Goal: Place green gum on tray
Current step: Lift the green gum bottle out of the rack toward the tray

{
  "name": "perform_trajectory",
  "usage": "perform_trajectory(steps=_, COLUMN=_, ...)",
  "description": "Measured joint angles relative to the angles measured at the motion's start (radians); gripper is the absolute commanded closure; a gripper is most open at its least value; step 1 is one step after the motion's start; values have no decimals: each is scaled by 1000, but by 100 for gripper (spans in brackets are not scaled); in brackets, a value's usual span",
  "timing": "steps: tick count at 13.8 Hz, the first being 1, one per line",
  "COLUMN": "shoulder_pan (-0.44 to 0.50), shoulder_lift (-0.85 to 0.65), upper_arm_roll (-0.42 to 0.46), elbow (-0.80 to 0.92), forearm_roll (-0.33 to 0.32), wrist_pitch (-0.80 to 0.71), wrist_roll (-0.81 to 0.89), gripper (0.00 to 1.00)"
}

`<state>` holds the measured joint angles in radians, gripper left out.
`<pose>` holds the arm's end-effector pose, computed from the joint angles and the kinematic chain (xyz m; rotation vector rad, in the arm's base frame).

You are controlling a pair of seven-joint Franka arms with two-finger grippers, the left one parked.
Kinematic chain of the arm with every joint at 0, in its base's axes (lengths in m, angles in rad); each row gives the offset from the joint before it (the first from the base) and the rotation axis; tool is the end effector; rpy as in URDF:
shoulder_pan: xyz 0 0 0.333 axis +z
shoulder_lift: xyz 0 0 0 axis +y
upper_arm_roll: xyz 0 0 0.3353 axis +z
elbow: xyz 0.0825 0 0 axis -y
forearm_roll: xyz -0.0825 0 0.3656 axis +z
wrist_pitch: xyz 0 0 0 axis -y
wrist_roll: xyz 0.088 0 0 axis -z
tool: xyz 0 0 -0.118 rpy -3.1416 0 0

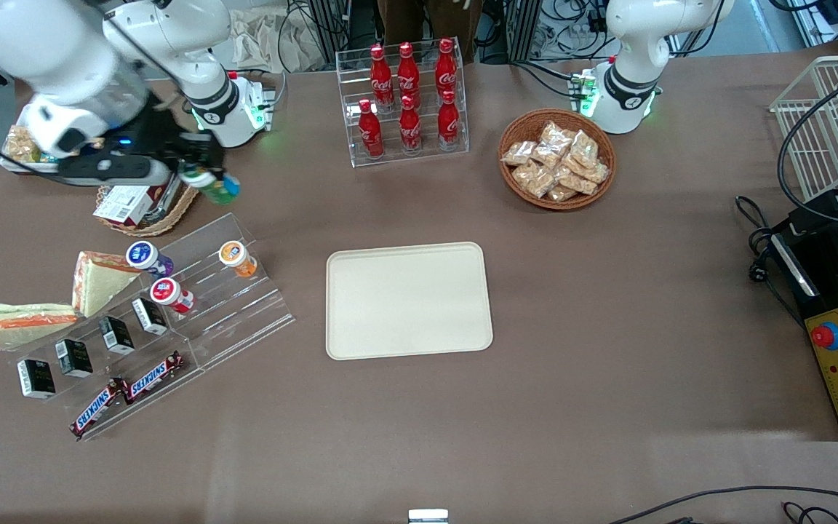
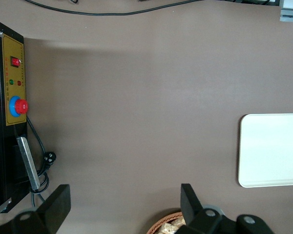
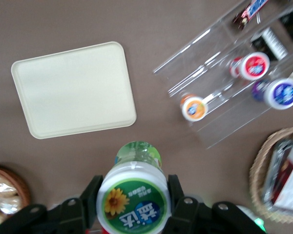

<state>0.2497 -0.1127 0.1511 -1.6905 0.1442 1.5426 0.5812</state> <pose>0.4469 0.2132 0.6346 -3.0309 0.2739 0.1403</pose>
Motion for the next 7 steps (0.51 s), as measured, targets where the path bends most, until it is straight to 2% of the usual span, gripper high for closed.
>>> perform_trajectory(steps=3, shoulder_pan=69, shoulder_lift=94, upper_arm_roll=71, elbow=38, forearm_roll=0, wrist_pitch=84, wrist_roll=220, gripper=63)
perform_trajectory(steps=7, shoulder_pan=128, shoulder_lift=209, upper_arm_roll=89, elbow=-54, forearm_roll=0, wrist_pitch=313, wrist_roll=303, gripper=63)
